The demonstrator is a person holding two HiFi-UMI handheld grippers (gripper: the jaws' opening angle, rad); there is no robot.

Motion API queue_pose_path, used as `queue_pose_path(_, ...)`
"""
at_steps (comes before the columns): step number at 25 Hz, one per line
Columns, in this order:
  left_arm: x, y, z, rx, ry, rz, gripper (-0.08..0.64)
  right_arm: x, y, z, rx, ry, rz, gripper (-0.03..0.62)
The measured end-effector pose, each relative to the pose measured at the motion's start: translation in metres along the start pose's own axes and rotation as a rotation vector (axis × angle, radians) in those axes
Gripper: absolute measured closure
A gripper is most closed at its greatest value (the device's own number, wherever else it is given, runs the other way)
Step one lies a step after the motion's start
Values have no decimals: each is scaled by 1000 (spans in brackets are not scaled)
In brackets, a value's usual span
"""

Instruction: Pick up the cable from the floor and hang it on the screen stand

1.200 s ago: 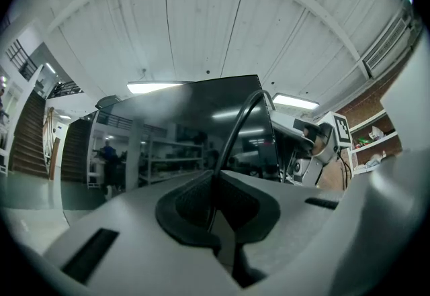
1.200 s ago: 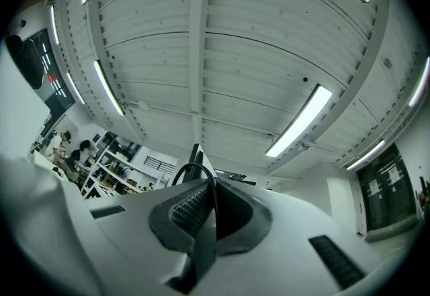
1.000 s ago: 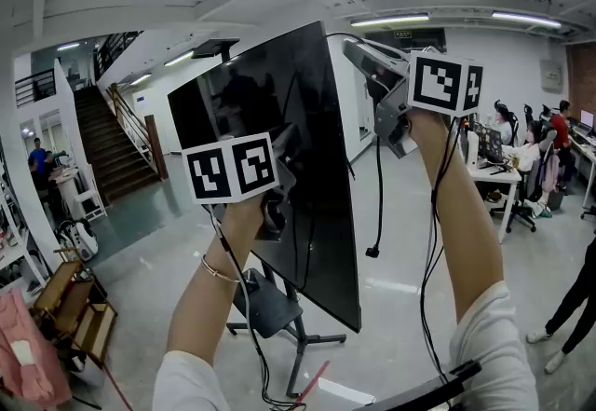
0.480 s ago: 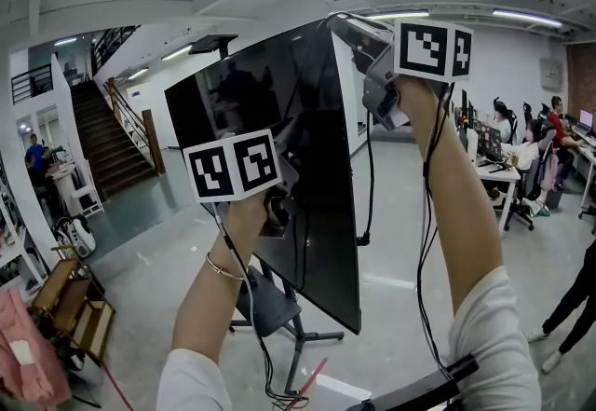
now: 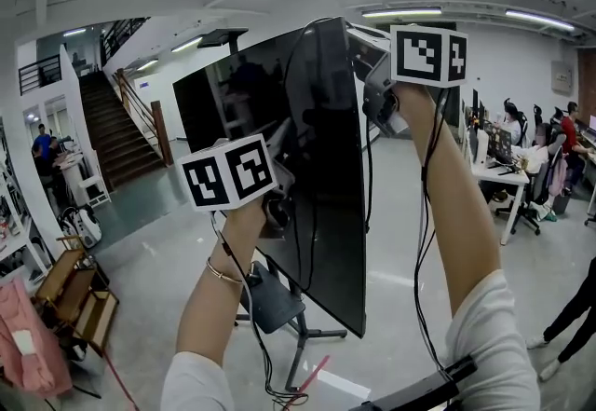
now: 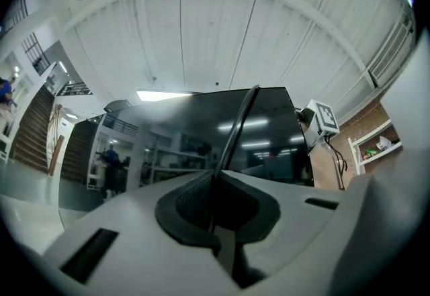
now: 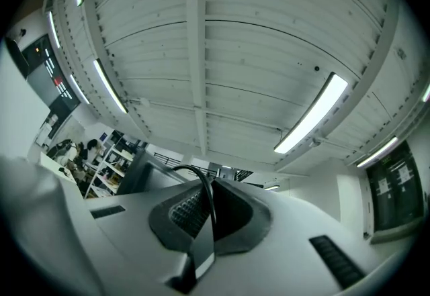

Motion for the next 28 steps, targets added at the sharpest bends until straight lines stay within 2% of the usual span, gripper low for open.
queue_pose_path(6, -3, 3, 4, 30, -10, -10, 551, -36, 9, -12, 32, 107, -9, 577)
queue_pose_path(10, -5, -6, -4, 48, 58, -22, 551, -50, -7, -7, 86, 161, -65, 575)
queue_pose_path(13, -9, -14, -13, 71, 122, -52, 551, -71, -28, -8, 109, 202, -64, 572)
queue_pose_path(18, -27, -27, -16, 109, 130, -47, 529, -111, -67, -1, 112, 264, -68, 533)
queue_pose_path(21, -36, -33, -17, 107, 115, -44, 443, -134, -84, 6, 32, 210, 6, 527)
queue_pose_path(24, -53, -39, -18, 102, 91, -28, 421, -162, -101, 12, -23, 217, 35, 502)
queue_pose_path(28, -76, -45, -19, 106, 77, 5, 411, -186, -125, 19, -83, 231, 12, 462)
Point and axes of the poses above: the fingertips, and each gripper's own axes: y forward along the fingers, z to its left, x out of its top, the point moved 8 cm from there along -y, backward along the fingers, and after that the axes turned 4 degrees about x, right-handed, at the moved point
